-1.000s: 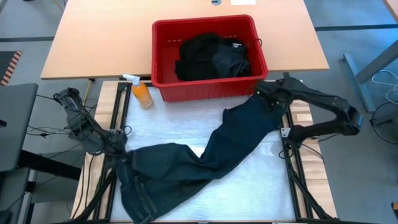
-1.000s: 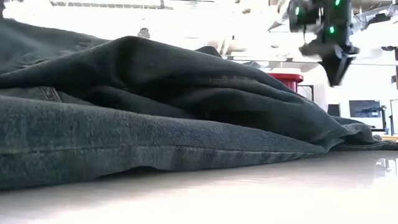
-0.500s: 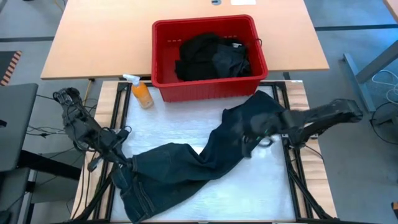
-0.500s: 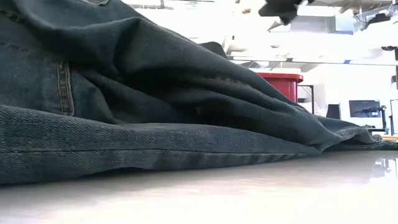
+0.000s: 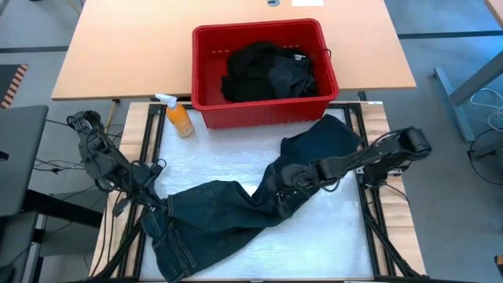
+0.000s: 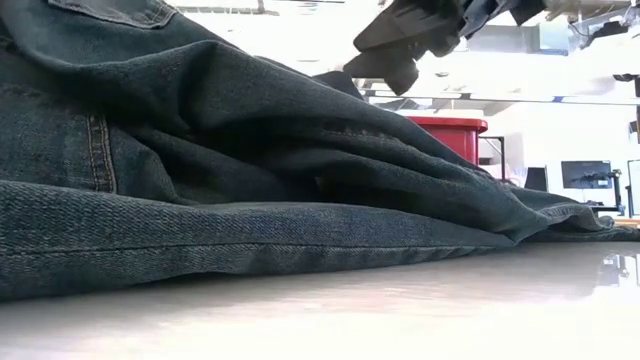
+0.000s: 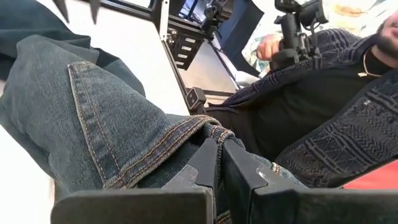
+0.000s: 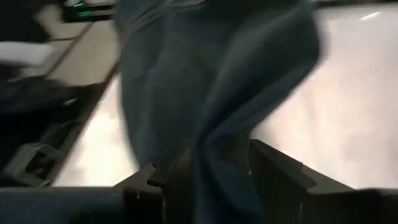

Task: Fold Laundry from Bin
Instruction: Fold the dark blue pants

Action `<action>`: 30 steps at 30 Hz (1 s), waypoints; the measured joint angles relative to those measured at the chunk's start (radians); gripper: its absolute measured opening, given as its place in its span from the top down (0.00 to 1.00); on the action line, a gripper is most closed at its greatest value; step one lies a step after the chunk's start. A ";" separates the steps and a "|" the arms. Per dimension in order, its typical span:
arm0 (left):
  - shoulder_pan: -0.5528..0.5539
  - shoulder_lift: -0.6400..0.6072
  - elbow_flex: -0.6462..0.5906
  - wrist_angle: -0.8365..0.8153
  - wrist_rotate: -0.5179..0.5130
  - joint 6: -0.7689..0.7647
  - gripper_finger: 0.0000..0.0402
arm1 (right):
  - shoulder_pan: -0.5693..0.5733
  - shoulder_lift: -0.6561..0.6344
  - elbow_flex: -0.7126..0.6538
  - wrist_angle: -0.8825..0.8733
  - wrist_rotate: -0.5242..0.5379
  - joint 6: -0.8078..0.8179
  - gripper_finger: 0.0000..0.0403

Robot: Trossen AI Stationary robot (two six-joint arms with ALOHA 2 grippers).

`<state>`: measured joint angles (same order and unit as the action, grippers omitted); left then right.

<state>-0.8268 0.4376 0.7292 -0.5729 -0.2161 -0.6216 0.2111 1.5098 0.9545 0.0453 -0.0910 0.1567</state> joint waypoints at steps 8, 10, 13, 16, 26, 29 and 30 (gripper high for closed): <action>0.000 0.005 0.000 -0.009 0.001 0.026 1.00 | -0.006 0.023 0.003 0.009 -0.012 -0.024 0.49; 0.000 0.005 0.000 -0.009 0.000 0.026 1.00 | -0.011 0.053 0.003 0.012 -0.013 -0.031 0.50; 0.000 0.007 0.000 -0.009 0.000 0.026 1.00 | -0.017 0.118 0.003 0.047 -0.013 -0.035 0.53; 0.000 0.007 0.000 -0.009 0.000 0.026 1.00 | -0.031 0.162 0.003 0.082 -0.013 -0.058 0.60; 0.000 0.008 0.000 -0.005 -0.015 0.039 1.00 | -0.184 0.007 0.003 0.042 0.243 -0.505 0.92; 0.000 0.007 0.000 -0.004 -0.038 0.042 1.00 | -0.239 -0.046 0.003 0.081 0.371 -0.761 0.93; 0.000 0.008 0.000 -0.004 -0.047 0.042 1.00 | -0.254 -0.062 0.003 0.101 0.384 -0.815 0.94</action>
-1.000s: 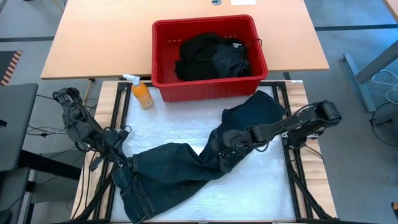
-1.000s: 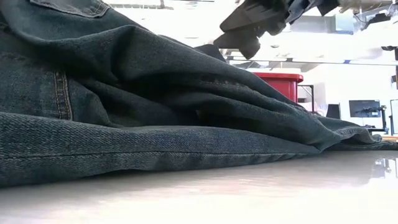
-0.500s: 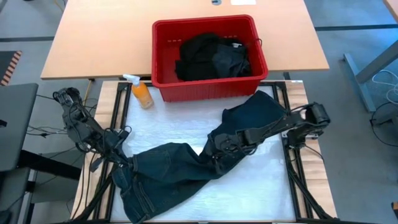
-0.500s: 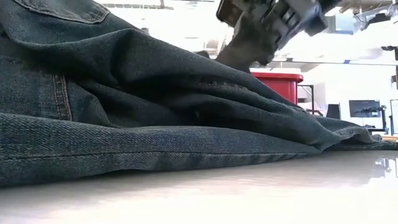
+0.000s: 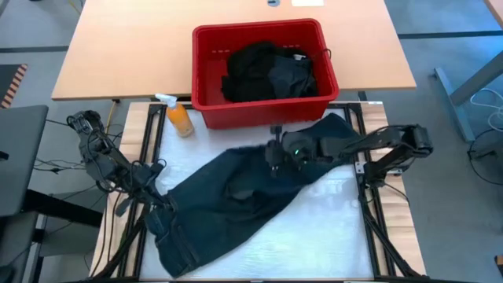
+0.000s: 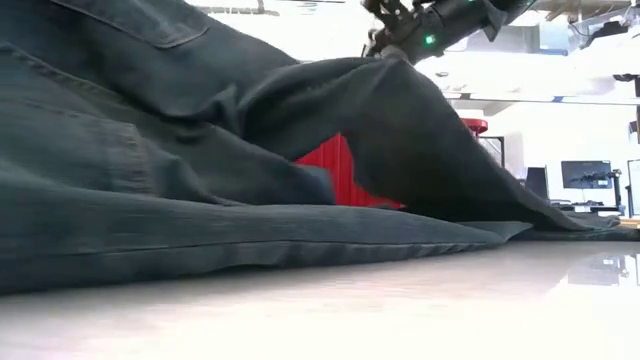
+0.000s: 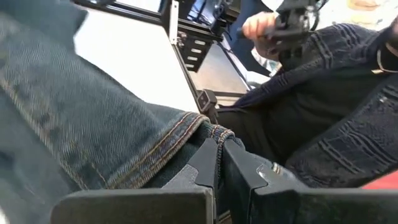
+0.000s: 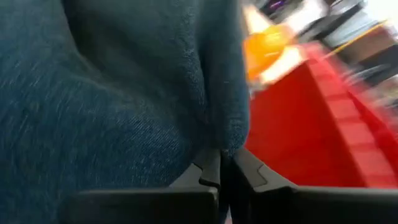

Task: Fold Laundry from Bin
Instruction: Fold the dark blue pants

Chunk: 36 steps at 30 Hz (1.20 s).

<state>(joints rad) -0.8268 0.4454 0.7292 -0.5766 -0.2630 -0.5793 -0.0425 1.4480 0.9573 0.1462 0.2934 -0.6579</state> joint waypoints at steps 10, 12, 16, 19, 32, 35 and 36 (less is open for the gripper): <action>-0.001 0.036 0.000 -0.006 -0.004 -0.093 1.00 | 0.107 -0.065 0.001 -0.172 -0.072 0.003 0.94; -0.002 0.060 0.001 -0.032 0.013 -0.149 1.00 | 0.156 -0.024 -0.002 -0.240 -0.034 0.065 0.94; -0.004 0.136 -0.003 -0.118 0.060 -0.289 1.00 | 0.245 0.077 -0.032 -0.231 0.124 0.097 0.94; -0.003 0.209 -0.041 -0.101 0.135 -0.399 1.00 | 0.280 0.133 -0.032 -0.219 0.160 0.104 0.94; 0.012 0.555 -0.113 0.022 0.285 -0.580 0.89 | 0.345 0.156 -0.031 -0.338 0.094 0.383 0.93; 0.048 0.571 -0.113 0.028 0.389 -0.581 0.82 | 0.360 0.174 -0.030 -0.351 0.093 0.451 0.92; 0.059 0.567 -0.113 0.034 0.440 -0.581 0.79 | 0.365 0.177 -0.030 -0.356 0.093 0.467 0.92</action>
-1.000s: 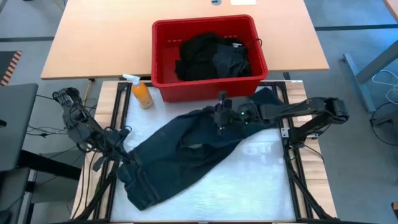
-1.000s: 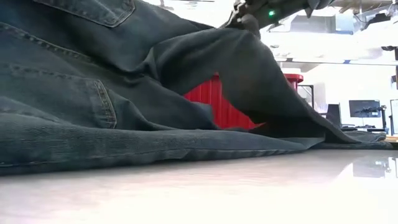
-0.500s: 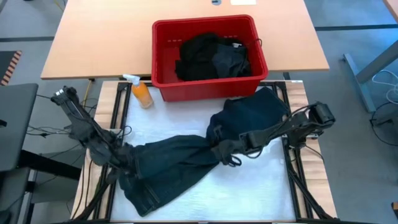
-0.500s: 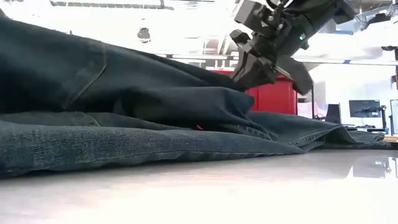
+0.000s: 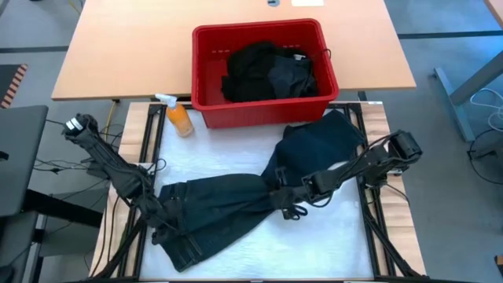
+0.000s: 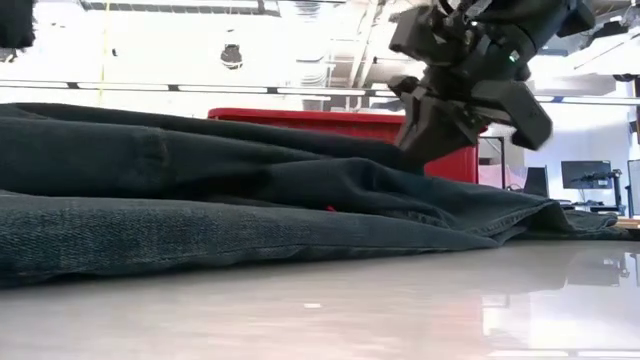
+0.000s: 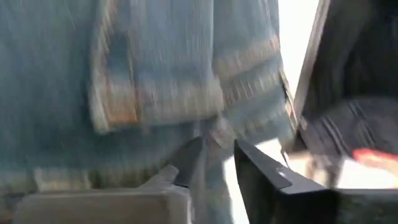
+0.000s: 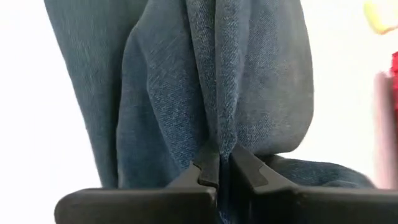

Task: Fold Laundry from Bin
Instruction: Fold the dark blue pants

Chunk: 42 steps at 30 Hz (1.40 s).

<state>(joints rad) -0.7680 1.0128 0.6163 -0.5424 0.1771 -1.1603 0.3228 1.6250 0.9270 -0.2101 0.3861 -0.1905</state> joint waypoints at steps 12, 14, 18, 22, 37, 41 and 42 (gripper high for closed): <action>0.126 -0.156 0.043 0.063 -0.105 0.194 0.67 | 0.002 0.001 -0.002 0.004 0.002 0.053 0.92; 0.131 -0.161 0.043 0.051 -0.231 0.243 0.67 | 0.002 0.001 -0.002 0.007 0.002 0.053 0.92; 0.133 -0.153 0.043 -0.002 -0.295 0.334 0.67 | 0.002 0.001 -0.002 0.008 0.002 0.053 0.92; 0.142 -0.143 0.043 -0.024 -0.303 0.398 0.67 | 0.002 0.001 -0.002 0.009 0.002 0.053 0.92; 0.330 -0.143 0.043 -0.414 -0.451 0.316 0.67 | -0.019 0.000 -0.002 0.016 -0.024 0.060 0.92; 0.394 -0.143 0.043 -0.409 -0.393 0.409 0.67 | -0.019 0.000 -0.002 0.016 -0.026 0.060 0.92; 0.410 -0.143 0.043 -0.411 -0.389 0.428 0.67 | -0.019 0.000 -0.002 0.016 -0.026 0.061 0.92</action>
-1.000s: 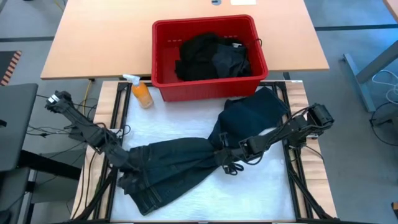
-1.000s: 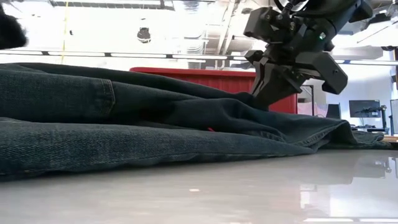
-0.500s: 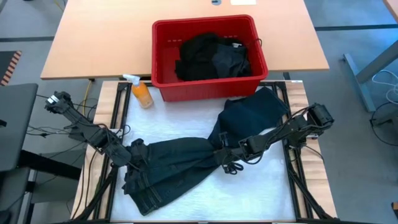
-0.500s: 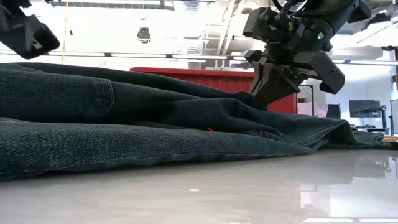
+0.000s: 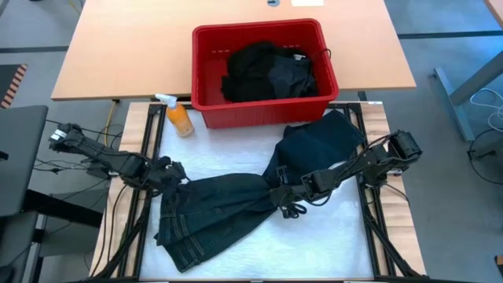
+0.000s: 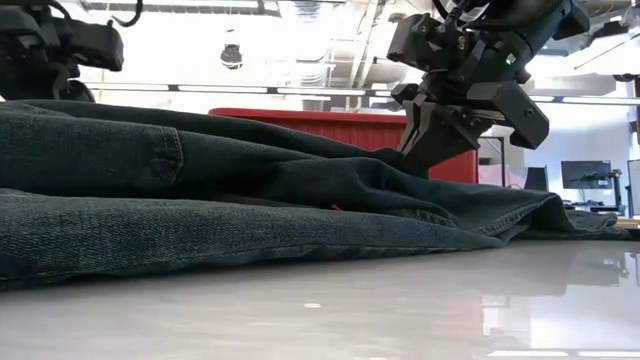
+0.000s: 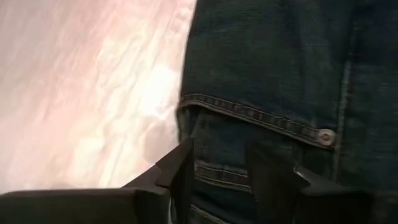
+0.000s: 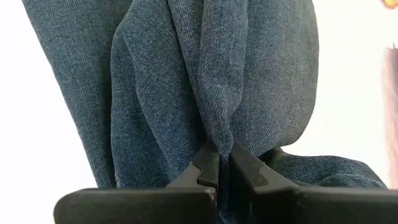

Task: Fold Laundry from Bin
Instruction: Fold the dark blue pants

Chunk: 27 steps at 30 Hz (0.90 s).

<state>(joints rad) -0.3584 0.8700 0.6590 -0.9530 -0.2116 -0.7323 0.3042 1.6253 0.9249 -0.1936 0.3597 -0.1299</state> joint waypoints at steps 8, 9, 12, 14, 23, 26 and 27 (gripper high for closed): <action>0.134 0.000 -0.066 0.058 0.121 0.105 0.67 | 0.000 0.000 0.000 0.000 -0.015 0.002 0.92; 0.148 0.000 -0.078 0.068 0.144 0.113 0.67 | 0.000 0.000 0.000 0.000 -0.015 0.002 0.92; 0.177 0.000 -0.093 0.088 0.194 0.146 0.67 | 0.000 0.000 0.000 0.000 -0.018 0.001 0.92; 0.187 0.000 -0.093 0.104 0.204 0.162 0.67 | 0.000 0.000 0.000 -0.001 -0.020 -0.001 0.92; 0.189 0.000 -0.093 0.157 0.203 0.280 0.67 | -0.018 0.000 0.000 -0.001 -0.026 -0.001 0.92; 0.189 0.000 -0.093 0.177 0.207 0.332 0.66 | -0.023 0.000 0.000 -0.001 -0.045 0.000 0.92; 0.189 0.000 -0.093 0.183 0.207 0.342 0.65 | -0.026 0.000 0.000 -0.001 -0.049 0.000 0.92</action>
<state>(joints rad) -0.1696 0.8700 0.5663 -0.7702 -0.0048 -0.3904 0.2784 1.6249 0.9253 -0.1947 0.3110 -0.1298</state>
